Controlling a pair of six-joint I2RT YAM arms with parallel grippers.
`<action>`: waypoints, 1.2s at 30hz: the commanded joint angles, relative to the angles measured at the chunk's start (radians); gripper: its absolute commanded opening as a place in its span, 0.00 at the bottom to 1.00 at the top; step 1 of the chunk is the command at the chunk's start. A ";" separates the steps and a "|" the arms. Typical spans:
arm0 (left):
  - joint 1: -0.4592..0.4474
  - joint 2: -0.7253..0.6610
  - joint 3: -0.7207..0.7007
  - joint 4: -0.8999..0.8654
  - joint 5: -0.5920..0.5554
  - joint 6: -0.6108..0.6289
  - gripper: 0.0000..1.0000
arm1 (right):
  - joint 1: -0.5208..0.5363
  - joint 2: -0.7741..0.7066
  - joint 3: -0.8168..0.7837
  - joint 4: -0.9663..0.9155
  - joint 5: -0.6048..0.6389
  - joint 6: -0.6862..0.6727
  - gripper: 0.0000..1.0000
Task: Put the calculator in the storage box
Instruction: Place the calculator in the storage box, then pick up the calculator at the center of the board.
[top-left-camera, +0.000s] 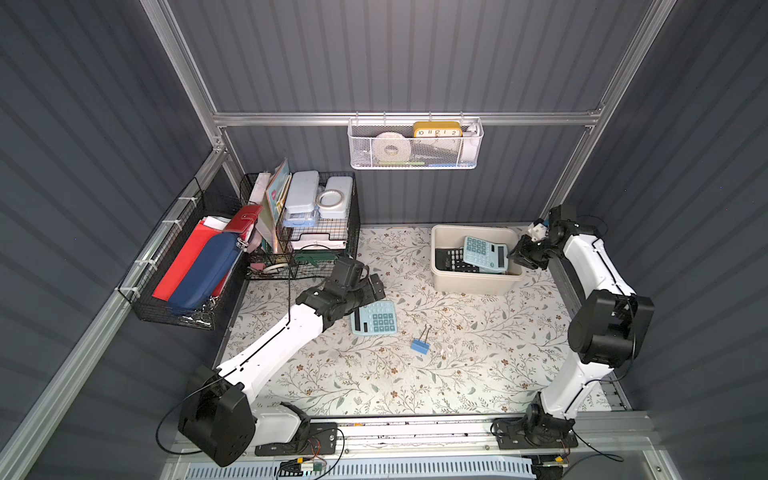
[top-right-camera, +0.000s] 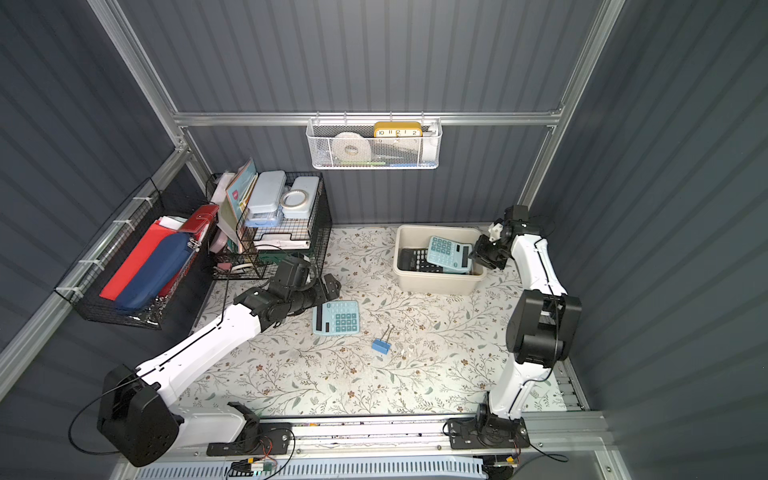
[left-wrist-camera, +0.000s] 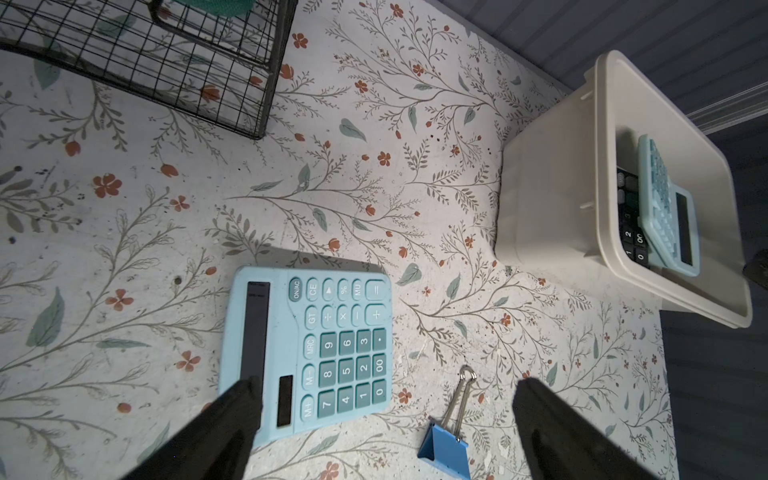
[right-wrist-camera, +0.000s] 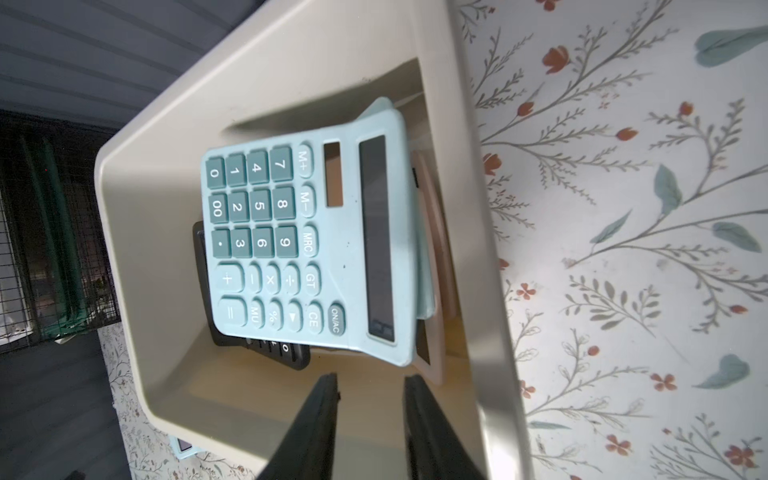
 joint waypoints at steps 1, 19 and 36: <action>0.005 -0.027 -0.023 -0.032 -0.016 -0.013 0.99 | -0.004 -0.053 0.030 -0.012 0.044 0.004 0.33; 0.210 -0.087 -0.241 0.010 0.182 -0.041 0.99 | 0.161 -0.354 -0.258 0.115 0.026 0.045 0.80; 0.392 0.021 -0.448 0.353 0.527 0.009 0.66 | 0.412 -0.630 -0.666 0.411 -0.033 0.141 0.99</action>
